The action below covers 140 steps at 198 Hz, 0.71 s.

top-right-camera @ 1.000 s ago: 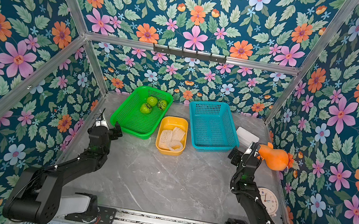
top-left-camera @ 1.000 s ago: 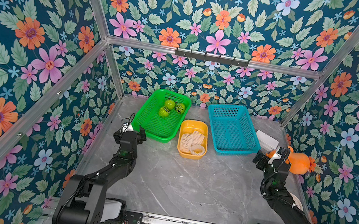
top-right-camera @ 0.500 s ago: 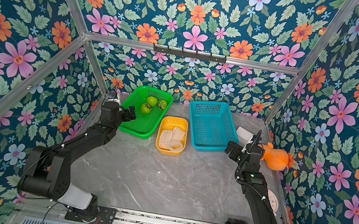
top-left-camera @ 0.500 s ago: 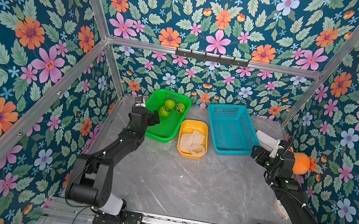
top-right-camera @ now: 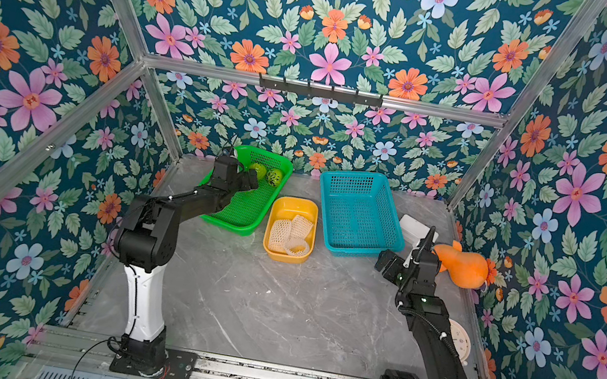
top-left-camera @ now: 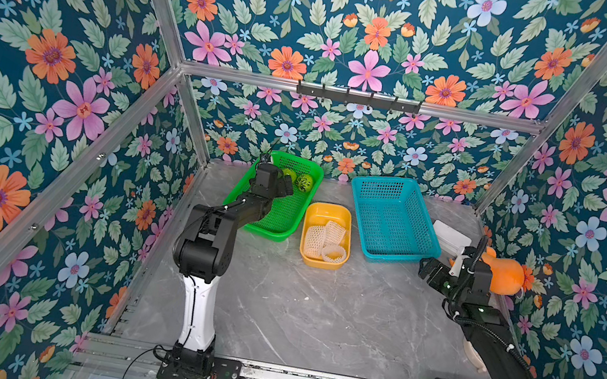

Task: Sleeve custard apples in foam nets
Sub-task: Pick up the custard apple from the basket.

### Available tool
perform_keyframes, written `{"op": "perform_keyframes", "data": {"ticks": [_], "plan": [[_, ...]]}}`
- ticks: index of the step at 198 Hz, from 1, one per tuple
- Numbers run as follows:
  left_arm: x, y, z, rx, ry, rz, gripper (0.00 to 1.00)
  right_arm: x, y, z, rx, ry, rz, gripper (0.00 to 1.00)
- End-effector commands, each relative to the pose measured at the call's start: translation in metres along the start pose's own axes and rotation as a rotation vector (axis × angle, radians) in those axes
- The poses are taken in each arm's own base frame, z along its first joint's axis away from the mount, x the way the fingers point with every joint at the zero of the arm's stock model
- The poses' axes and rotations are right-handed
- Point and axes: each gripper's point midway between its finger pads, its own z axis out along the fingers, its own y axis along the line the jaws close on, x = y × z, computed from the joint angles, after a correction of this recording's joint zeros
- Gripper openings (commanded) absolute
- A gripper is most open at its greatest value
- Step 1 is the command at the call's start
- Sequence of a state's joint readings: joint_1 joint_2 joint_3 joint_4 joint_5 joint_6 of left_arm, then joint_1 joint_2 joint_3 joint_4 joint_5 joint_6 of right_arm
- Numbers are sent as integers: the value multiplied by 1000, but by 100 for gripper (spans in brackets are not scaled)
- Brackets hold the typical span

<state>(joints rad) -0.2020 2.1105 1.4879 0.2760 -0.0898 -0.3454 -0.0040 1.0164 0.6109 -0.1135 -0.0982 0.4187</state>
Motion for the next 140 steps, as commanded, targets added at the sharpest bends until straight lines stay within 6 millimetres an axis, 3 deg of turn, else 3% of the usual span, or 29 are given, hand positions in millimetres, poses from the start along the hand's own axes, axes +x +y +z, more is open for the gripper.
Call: {"op": "perform_keyframes", "data": {"ticks": [1, 27, 85, 106, 140], "plan": [[-2, 8, 15, -64, 1, 3, 100, 1, 1, -1, -8, 0, 7, 99], [11, 12, 28, -83, 38, 2, 99, -3, 0, -2, 2, -17, -13, 99], [50, 14, 33, -50, 109, -17, 97, -1, -5, 8, 12, -27, 11, 99], [55, 15, 39, -56, 131, -3, 97, -2, -5, 12, 11, -25, 19, 99], [46, 13, 48, -50, 103, 3, 95, -3, 0, 15, -11, -25, 21, 99]]}}
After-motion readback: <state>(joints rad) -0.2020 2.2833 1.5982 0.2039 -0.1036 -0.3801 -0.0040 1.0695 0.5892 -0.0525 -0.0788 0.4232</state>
